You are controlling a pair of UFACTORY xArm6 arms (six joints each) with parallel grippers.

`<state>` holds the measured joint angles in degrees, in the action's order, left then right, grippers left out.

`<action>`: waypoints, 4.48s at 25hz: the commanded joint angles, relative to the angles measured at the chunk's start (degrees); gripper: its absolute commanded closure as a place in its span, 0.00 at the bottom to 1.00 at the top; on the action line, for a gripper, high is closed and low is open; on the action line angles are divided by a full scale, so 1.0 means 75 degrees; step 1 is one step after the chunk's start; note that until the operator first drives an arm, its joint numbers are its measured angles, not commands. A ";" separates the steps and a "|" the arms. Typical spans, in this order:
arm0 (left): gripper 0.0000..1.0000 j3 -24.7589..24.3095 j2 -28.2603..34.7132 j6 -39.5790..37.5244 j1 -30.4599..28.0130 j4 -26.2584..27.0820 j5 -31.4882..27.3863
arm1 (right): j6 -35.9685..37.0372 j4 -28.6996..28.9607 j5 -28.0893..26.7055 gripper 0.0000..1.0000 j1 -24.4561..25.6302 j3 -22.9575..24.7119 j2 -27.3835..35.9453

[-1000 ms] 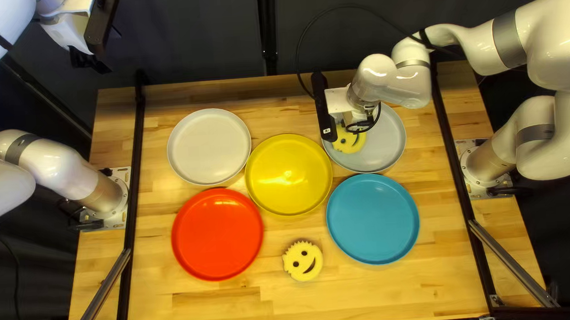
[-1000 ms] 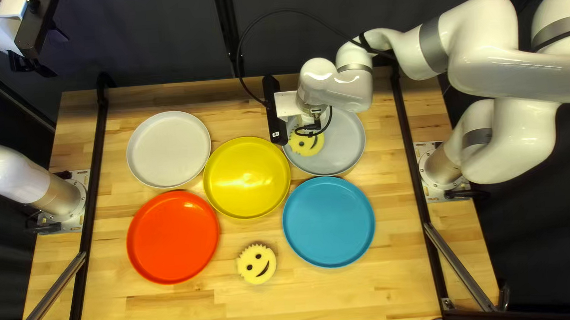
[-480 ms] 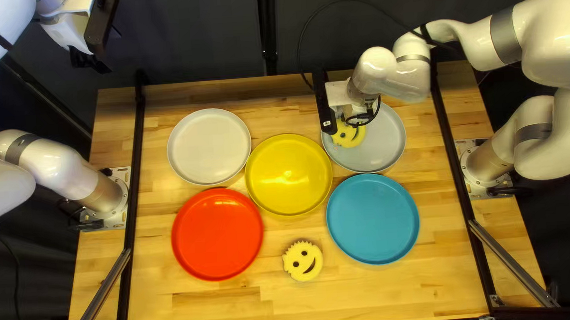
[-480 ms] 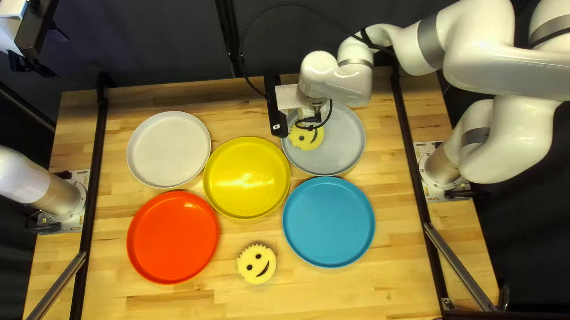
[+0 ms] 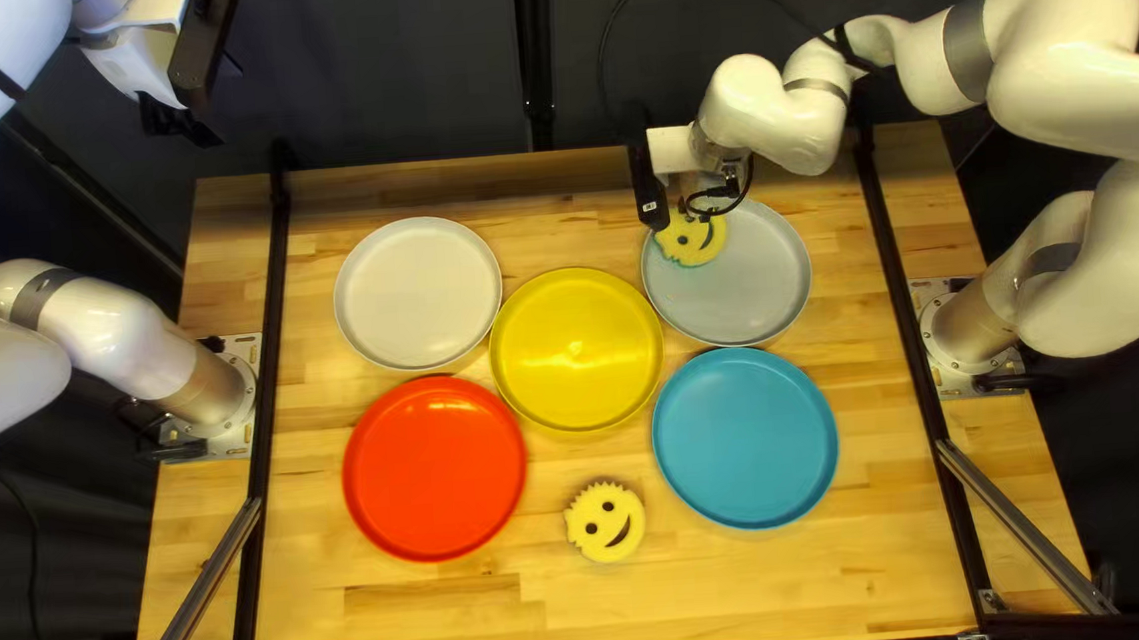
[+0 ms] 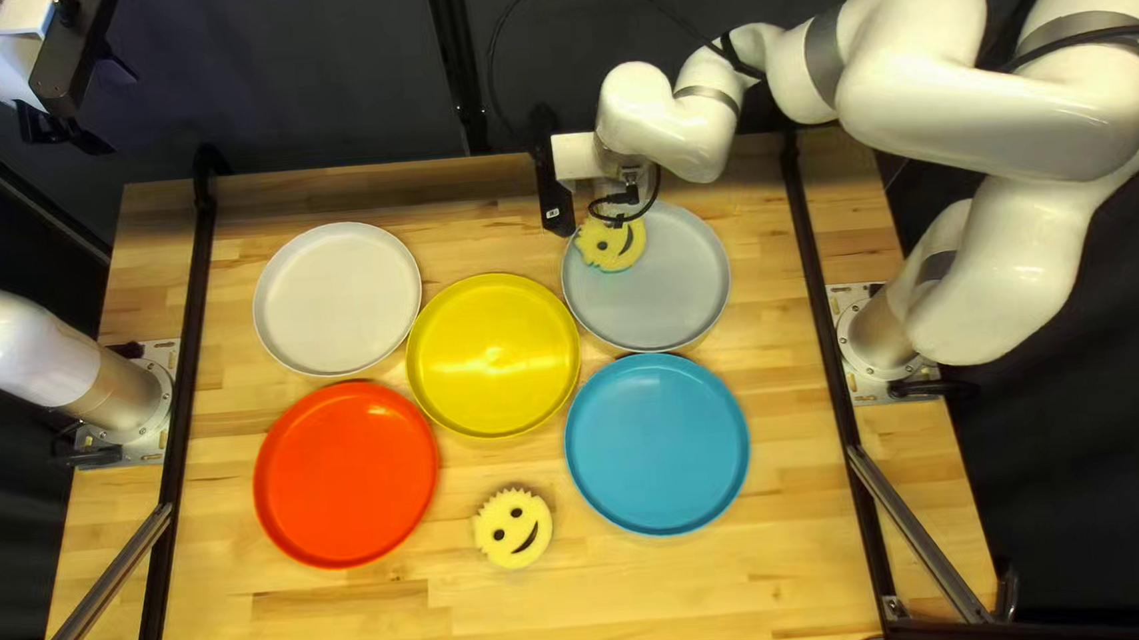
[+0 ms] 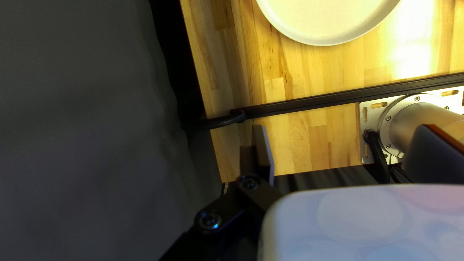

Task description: Pick up sponge and scrub the plate

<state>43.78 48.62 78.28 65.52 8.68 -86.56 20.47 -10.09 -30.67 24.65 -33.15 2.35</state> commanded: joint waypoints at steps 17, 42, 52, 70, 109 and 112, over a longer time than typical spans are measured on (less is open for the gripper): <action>0.00 0.0000 0.0000 0.0000 0.0000 0.0000 0.0000 | -0.1013 -0.0395 0.0020 1.00 -0.0906 0.0965 0.0888; 0.00 0.0000 0.0000 0.0000 0.0000 0.0000 0.0000 | 0.0103 -0.0739 0.0976 1.00 0.0414 0.1600 0.1281; 0.00 0.0000 0.0000 0.0000 0.0000 0.0000 0.0000 | -0.0547 -0.1100 0.0770 1.00 -0.0303 0.2718 0.2617; 0.00 0.0000 0.0000 0.0000 0.0000 0.0000 0.0000 | 0.1138 -0.0650 0.1324 1.00 0.0969 0.2175 0.1684; 0.00 0.0000 0.0000 0.0000 0.0000 0.0000 0.0000 | -0.0035 -0.1504 0.1077 1.00 0.0181 0.2573 0.2177; 0.00 0.0000 0.0000 0.0000 0.0000 0.0000 0.0000 | 0.0361 -0.1379 0.1154 1.00 0.0501 0.2215 0.1771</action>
<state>43.78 48.62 78.28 65.52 8.68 -86.56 20.93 -21.20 -22.60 26.70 -14.62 17.77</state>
